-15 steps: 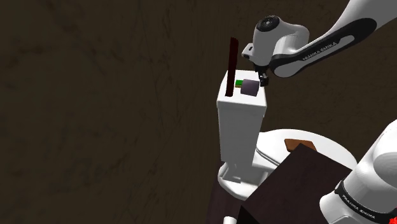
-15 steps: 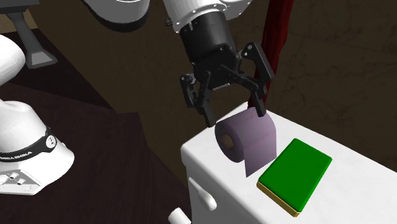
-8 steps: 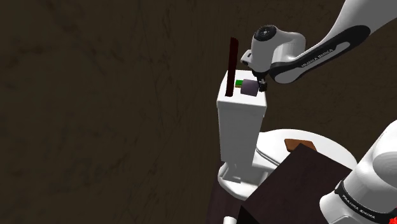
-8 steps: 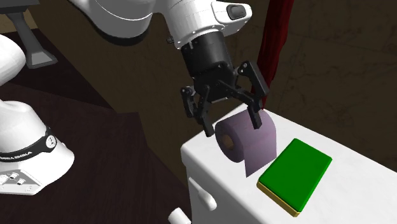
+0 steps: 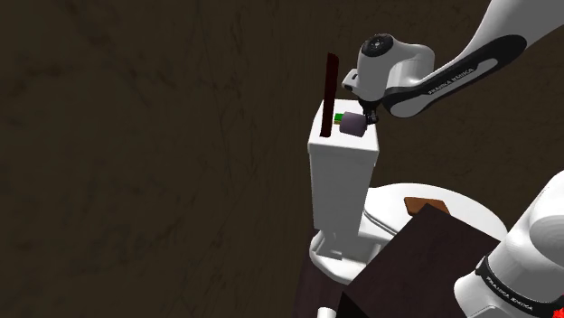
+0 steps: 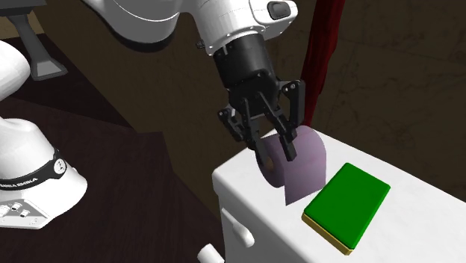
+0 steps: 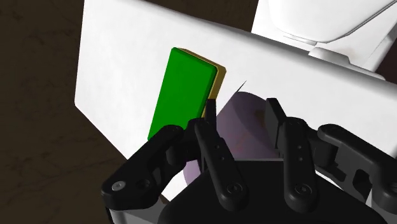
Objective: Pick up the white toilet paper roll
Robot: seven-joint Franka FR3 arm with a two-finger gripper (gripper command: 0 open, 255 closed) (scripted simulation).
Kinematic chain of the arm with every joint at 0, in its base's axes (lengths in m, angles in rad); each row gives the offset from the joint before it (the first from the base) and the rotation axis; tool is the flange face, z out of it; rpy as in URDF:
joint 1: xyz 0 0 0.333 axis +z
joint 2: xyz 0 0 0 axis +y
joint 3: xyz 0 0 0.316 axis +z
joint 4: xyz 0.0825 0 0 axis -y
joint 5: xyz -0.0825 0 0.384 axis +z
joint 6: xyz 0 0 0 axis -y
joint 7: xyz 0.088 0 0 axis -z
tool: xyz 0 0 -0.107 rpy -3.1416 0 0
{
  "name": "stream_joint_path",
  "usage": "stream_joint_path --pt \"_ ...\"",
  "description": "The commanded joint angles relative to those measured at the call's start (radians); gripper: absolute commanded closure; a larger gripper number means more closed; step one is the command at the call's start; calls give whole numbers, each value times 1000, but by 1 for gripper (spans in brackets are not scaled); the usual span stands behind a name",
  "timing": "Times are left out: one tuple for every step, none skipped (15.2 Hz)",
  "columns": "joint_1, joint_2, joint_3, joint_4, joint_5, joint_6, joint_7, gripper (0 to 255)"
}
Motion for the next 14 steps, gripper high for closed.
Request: stream_joint_path --pt "1 7 1 -5 0 3 1 255" --pt "1 4 1 -7 0 1 2 255" --pt "4 -5 1 -3 11 -8 -11 255" --pt "6 -13 1 1 21 -18 -24 255" --pt "8 -21 1 5 31 -27 -36 255" --pt "10 -29 2 10 41 -37 -49 255" --pt "13 -36 2 15 51 -47 -61 255" --pt "10 -28 1 12 40 -36 -48 255" --pt "10 -28 1 12 40 -36 -48 0" --pt "17 -18 52 36 -23 -119 74 0" --pt "26 1 101 67 -71 -209 182 0" --pt "29 4 106 71 -77 -221 195 0" --pt "28 11 106 66 -85 -214 207 0" --pt "27 18 105 61 -93 -207 219 0"
